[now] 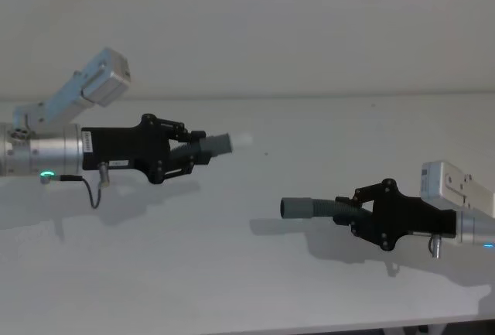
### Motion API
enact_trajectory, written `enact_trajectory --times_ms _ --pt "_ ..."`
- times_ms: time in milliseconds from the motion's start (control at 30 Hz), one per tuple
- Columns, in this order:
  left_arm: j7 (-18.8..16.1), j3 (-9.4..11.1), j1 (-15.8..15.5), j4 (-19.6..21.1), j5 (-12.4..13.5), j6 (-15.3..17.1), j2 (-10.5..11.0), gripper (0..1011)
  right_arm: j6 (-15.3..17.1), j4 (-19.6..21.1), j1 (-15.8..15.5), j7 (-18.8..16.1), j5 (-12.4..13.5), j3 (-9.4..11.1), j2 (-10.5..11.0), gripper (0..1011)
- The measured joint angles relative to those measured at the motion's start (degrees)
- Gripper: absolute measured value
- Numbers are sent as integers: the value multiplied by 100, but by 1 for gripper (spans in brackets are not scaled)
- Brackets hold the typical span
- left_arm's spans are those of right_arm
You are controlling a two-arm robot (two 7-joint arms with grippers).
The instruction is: Use both hands to pick up one end of the pipe from the table, align the ends, and insert them.
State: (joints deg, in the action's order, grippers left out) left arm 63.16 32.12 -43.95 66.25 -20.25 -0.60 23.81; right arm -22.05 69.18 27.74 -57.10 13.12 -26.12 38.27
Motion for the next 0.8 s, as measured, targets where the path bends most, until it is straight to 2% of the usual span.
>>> enact_trajectory --times_ms 167,333,500,800 --pt "587 98 -174 -295 -134 -182 20 325 0 0 0 0 0 0 0 233" --pt "895 175 -259 -469 -214 -281 21 327 0 0 0 0 0 0 0 233" --pt "1078 244 -308 -582 -272 -349 14 325 0 0 0 0 0 0 0 233" --pt "1117 304 -320 -680 -307 -424 -19 325 0 0 0 0 0 0 0 233"
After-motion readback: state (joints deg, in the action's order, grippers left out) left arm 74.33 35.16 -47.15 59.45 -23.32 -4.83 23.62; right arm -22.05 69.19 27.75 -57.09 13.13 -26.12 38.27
